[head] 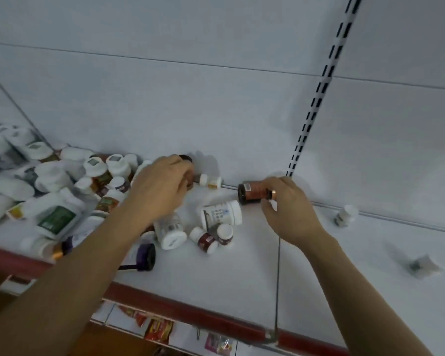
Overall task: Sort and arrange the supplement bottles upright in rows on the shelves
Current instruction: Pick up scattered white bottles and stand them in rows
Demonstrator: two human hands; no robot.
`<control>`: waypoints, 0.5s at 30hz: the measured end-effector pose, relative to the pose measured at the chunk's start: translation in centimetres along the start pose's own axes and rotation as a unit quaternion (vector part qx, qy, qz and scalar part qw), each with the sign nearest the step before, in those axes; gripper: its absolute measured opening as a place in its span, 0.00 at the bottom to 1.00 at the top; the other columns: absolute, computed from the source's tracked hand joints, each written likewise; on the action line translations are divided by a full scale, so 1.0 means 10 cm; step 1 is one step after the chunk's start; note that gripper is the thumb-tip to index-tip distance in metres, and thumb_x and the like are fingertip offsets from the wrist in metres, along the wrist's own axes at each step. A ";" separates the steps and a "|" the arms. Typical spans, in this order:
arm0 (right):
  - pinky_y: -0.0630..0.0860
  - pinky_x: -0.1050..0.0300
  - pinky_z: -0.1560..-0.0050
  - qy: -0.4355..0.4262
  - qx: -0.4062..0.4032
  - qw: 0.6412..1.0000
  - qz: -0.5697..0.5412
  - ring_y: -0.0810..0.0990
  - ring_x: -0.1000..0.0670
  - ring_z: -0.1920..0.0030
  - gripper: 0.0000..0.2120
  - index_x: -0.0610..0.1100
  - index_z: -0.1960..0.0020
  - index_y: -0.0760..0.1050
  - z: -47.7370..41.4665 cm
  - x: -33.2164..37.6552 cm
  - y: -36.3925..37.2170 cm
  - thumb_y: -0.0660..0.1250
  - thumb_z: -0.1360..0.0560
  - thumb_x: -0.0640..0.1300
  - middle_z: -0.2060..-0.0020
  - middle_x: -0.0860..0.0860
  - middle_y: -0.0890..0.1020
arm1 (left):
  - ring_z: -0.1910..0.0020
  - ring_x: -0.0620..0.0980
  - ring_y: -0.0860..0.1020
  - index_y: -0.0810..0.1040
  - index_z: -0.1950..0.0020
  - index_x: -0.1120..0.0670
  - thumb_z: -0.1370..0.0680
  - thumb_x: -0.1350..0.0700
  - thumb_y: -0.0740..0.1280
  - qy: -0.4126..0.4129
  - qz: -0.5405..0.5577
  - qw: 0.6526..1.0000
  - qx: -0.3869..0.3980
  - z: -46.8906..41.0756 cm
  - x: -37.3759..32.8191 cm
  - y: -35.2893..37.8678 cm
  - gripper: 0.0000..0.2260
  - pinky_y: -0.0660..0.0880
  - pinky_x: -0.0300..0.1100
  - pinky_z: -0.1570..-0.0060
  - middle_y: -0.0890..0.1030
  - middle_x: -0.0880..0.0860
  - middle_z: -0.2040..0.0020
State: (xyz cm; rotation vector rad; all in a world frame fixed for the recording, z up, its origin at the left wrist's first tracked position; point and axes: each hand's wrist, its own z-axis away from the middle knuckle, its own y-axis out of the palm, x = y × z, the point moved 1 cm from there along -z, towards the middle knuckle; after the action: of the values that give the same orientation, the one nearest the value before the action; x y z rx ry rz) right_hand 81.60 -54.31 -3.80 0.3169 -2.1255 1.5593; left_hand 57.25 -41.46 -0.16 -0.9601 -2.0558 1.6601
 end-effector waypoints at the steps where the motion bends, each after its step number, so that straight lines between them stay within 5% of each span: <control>1: 0.76 0.51 0.46 -0.030 0.015 0.999 0.002 0.79 0.44 0.46 0.14 0.45 0.37 0.77 -0.16 0.13 0.08 0.67 0.22 0.40 0.42 0.46 0.78 | 0.48 0.57 0.78 0.80 0.43 0.52 0.23 0.60 0.67 -0.030 -0.010 0.999 -0.006 0.08 0.19 -0.04 0.10 0.78 0.56 0.52 0.79 0.53 0.46; 4: 0.75 0.47 0.37 -0.067 0.098 0.992 0.042 0.77 0.43 0.38 0.17 0.44 0.33 0.74 -0.66 0.46 0.36 0.65 0.20 0.43 0.36 0.45 0.78 | 0.49 0.57 0.79 0.81 0.43 0.50 0.23 0.58 0.68 -0.119 -0.038 0.992 -0.005 0.32 0.70 -0.11 0.10 0.78 0.55 0.55 0.79 0.53 0.48; 7: 0.73 0.54 0.48 -0.059 0.183 0.973 0.124 0.79 0.41 0.41 0.09 0.43 0.43 0.75 -1.01 0.72 0.67 0.65 0.22 0.42 0.43 0.44 0.80 | 0.48 0.58 0.78 0.79 0.41 0.50 0.24 0.58 0.68 -0.180 -0.026 0.983 -0.007 0.54 1.05 -0.10 0.12 0.78 0.56 0.53 0.79 0.53 0.46; 10: 0.72 0.55 0.51 -0.073 0.243 0.944 0.210 0.80 0.43 0.45 0.11 0.42 0.44 0.76 -1.15 0.90 0.91 0.68 0.24 0.46 0.45 0.44 0.81 | 0.48 0.57 0.79 0.78 0.36 0.52 0.24 0.58 0.69 -0.197 -0.005 0.980 0.002 0.65 1.28 -0.07 0.16 0.78 0.55 0.51 0.79 0.54 0.44; 15: 0.77 0.49 0.43 -0.033 0.255 0.946 0.197 0.78 0.43 0.42 0.18 0.48 0.36 0.74 -1.11 1.02 0.94 0.66 0.25 0.43 0.40 0.47 0.79 | 0.48 0.54 0.79 0.79 0.39 0.51 0.23 0.52 0.67 -0.220 0.018 0.975 0.019 0.70 1.55 0.00 0.13 0.78 0.50 0.52 0.80 0.51 0.47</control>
State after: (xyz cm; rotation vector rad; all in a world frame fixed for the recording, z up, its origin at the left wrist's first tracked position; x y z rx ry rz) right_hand 71.31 -39.83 -3.80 0.1107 -1.8768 2.3643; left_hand 41.73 -36.09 -4.46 -0.6619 -2.2732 2.0729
